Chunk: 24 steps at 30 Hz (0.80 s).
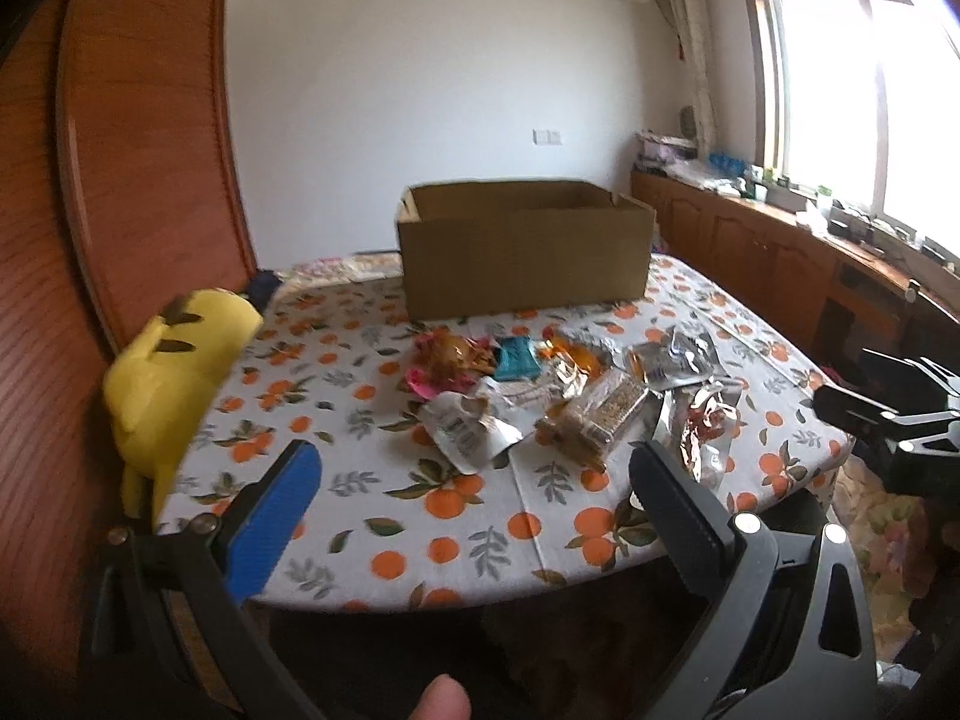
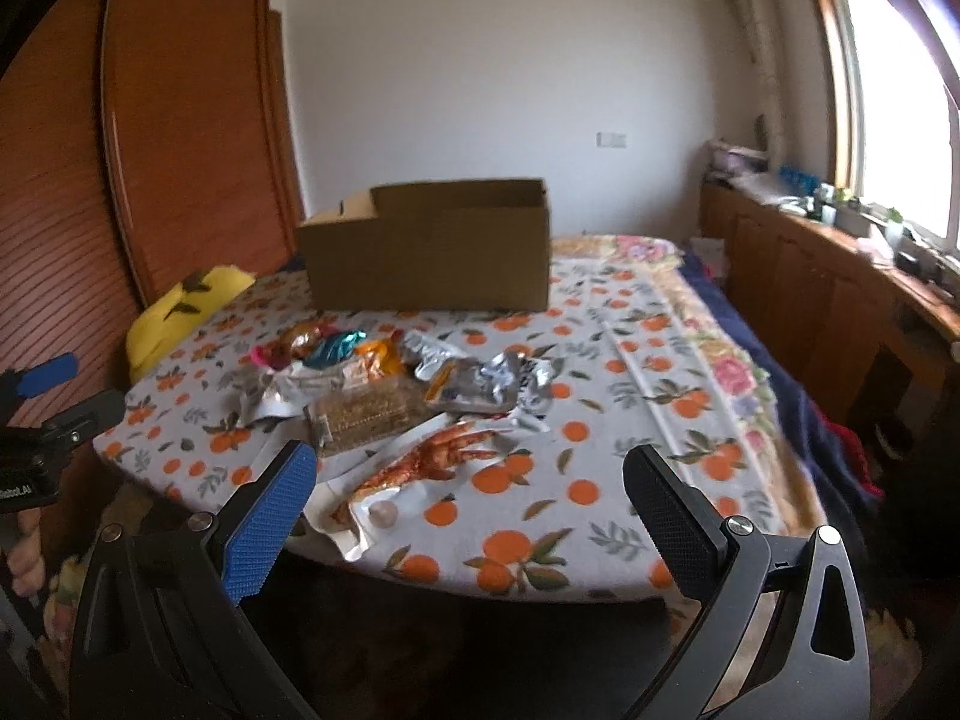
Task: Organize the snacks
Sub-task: 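Lower the left tool to the grain bar while the right tool approaches the chicken-feet pack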
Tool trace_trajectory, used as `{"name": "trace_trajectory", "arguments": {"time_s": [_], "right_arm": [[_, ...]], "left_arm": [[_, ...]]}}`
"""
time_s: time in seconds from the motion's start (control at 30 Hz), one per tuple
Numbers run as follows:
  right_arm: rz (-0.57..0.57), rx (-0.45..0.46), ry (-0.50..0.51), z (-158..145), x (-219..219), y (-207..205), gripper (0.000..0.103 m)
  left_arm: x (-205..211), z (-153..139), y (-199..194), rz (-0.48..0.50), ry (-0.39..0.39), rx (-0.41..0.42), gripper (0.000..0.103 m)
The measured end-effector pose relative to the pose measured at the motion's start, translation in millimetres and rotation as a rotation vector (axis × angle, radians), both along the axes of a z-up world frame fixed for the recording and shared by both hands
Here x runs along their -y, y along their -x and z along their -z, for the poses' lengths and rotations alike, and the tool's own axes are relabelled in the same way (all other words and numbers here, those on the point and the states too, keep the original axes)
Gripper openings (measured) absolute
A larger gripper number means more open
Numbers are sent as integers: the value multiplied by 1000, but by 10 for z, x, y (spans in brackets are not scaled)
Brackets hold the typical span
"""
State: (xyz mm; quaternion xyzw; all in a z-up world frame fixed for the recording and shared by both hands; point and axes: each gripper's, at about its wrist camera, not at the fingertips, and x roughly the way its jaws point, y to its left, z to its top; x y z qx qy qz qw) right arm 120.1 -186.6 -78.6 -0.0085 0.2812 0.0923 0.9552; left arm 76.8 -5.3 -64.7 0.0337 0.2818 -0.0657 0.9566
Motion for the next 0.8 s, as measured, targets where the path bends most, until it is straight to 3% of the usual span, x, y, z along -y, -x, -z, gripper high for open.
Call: {"name": "trace_trajectory", "arguments": {"time_s": [0.27, 0.43, 0.7, 0.8], "right_arm": [[-74, -120, -1, 412, -107, -458, 100], [-89, -204, -56, 605, -101, -618, 98], [-106, -251, -48, 735, -192, -852, 96], [-98, -264, -29, 784, -251, -929, 96]], "left_arm": [[86, 330, -534, 77, 2, -111, 101], [65, 405, -772, 121, 9, -148, 99], [65, 338, -973, 206, 42, -158, 93], [185, 337, -982, 238, 11, -146, 93]]}}
